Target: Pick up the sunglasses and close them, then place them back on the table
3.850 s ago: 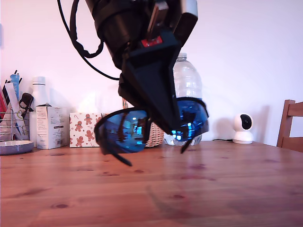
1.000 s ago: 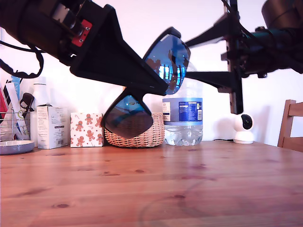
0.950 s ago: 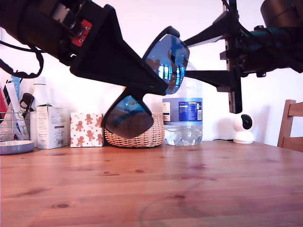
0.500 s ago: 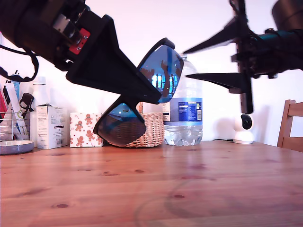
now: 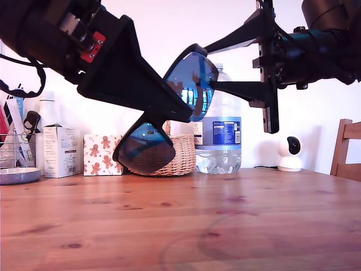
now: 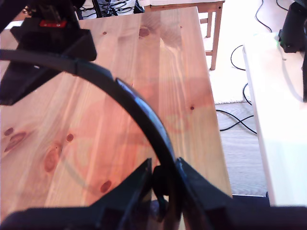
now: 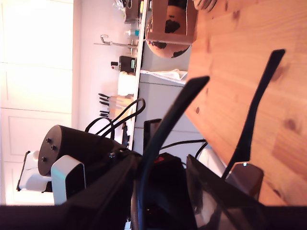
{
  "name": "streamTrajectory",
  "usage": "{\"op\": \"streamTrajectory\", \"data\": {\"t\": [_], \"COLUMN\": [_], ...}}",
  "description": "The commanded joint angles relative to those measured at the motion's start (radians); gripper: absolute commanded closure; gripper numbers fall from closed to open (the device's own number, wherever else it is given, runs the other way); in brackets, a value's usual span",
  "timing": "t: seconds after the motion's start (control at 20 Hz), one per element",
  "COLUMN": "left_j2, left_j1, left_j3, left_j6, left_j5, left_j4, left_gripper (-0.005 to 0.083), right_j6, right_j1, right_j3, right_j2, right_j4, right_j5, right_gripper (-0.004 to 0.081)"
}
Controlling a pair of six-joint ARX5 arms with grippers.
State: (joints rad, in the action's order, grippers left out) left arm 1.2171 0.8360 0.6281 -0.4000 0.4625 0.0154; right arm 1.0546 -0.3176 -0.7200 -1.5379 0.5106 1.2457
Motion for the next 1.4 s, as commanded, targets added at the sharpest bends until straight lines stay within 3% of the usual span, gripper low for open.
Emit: {"op": "streamTrajectory", "data": {"t": [0.0,0.2,0.5,0.8,1.05,1.35], "left_j2": [-0.006,-0.006,-0.006,-0.006,-0.006,-0.006], "left_j1": [0.0,0.0,0.001,0.001,0.001,0.001], "left_j3": [-0.016,-0.016,-0.016,-0.016,-0.016,-0.016], "left_j6": [0.0,0.0,0.0,-0.02,-0.046,-0.054], "left_j5": [0.006,0.008,0.008,-0.002,-0.027,-0.031], "left_j4": [-0.015,-0.044,-0.069,-0.108,-0.122,-0.121], "left_gripper": [0.0648,0.0648,0.0648,0.0648,0.0648,0.0648], "right_j6": [-0.008,-0.028,-0.113,-0.177,-0.217,-0.22], "right_j1": [-0.005,-0.027,-0.082,-0.094,-0.124,-0.142], "right_j3": [-0.015,-0.015,-0.015,-0.015,-0.015,-0.015], "right_j2": [-0.006,-0.006,-0.006,-0.006,-0.006,-0.006], "right_j4": [0.001,-0.018,-0.119,-0.235,-0.314,-0.323], "right_j5": [-0.006,-0.028,-0.049,-0.04,0.048,0.233], "right_gripper": [0.0462,0.0462,0.0462,0.0463,0.0463,0.0464]}}
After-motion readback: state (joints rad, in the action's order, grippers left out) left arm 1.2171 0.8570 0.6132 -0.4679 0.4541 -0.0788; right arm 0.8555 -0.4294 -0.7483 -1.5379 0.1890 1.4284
